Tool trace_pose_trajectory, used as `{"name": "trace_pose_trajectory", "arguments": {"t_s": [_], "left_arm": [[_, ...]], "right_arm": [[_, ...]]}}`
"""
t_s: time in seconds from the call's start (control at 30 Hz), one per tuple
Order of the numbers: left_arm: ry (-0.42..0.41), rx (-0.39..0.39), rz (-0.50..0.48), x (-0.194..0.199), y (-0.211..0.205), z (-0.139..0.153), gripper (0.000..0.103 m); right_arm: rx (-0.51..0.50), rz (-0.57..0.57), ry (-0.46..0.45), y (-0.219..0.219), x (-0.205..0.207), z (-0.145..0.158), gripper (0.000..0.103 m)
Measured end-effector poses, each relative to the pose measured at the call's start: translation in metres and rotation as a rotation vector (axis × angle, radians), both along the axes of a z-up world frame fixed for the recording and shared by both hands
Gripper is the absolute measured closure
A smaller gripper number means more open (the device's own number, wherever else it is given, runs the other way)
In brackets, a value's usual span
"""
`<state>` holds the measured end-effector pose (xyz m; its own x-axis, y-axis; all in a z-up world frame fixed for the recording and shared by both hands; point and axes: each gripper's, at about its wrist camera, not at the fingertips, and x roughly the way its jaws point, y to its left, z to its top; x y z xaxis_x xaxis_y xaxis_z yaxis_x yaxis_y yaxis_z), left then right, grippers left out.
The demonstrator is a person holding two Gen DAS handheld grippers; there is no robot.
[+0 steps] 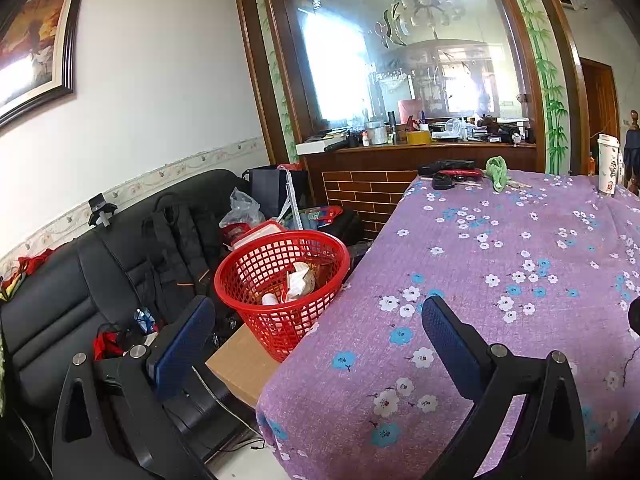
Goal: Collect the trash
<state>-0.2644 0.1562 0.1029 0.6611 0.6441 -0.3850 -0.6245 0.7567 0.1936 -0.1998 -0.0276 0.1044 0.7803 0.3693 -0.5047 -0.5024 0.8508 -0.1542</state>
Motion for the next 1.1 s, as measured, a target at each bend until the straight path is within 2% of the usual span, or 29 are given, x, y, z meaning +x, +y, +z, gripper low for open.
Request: {"name": "trace_pose_trajectory", "arguments": {"t_s": [1.1], "left_arm": [[0.012,-0.005,0.000,0.0028,0.0033,-0.0052,0.000]], "right_arm": [[-0.005,0.006,0.014,0.0024,0.0014,-0.0066,0.004]]}}
